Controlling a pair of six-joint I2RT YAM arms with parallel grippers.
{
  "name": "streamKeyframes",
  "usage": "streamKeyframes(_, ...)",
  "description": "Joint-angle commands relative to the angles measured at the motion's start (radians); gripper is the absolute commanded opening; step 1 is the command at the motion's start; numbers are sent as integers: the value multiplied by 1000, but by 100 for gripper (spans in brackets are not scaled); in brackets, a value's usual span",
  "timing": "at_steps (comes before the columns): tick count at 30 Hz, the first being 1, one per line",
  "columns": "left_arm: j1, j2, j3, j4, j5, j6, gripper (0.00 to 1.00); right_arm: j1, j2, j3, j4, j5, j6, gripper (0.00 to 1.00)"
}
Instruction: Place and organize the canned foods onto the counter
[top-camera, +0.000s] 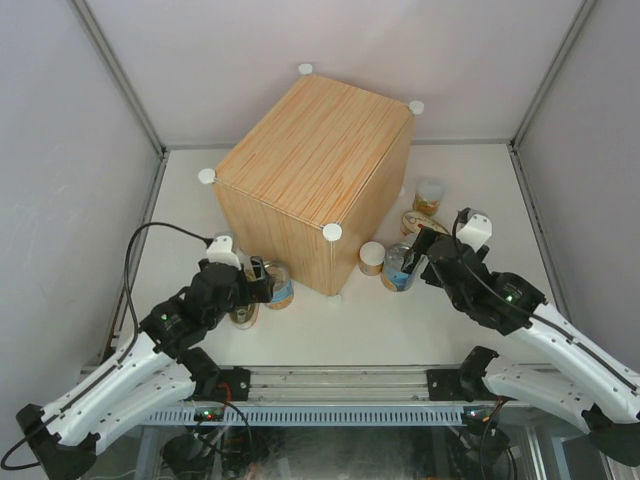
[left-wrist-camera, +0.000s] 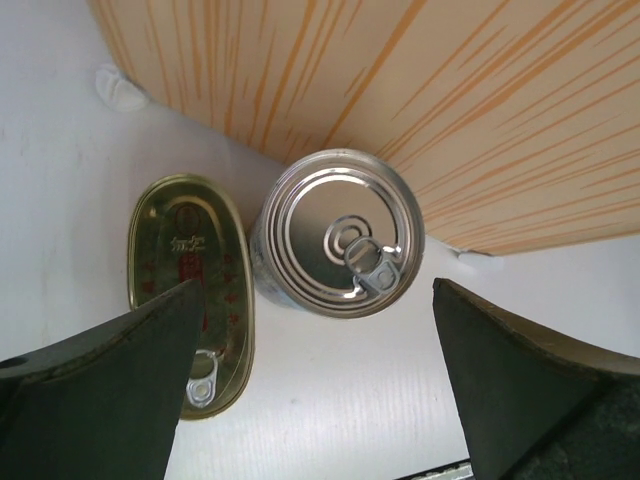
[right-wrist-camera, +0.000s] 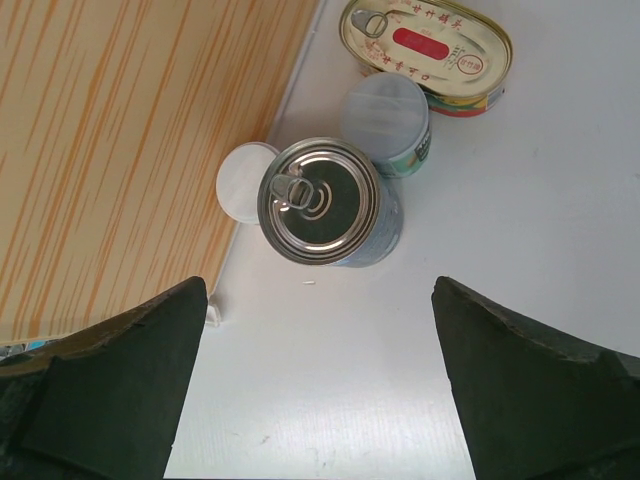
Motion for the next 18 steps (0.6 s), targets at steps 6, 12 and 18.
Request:
streamKeyframes(6,-31,105,-1,131,-10,63,100,11,-6,17,25,24,16,94)
streamKeyframes(12,-44,151,-19,163,-24,72,100,7,-23,5,47,12,-2,94)
streamKeyframes(18,-70,211,-21,187,-43,84,100,2,-28,-15,63,-17,1,94)
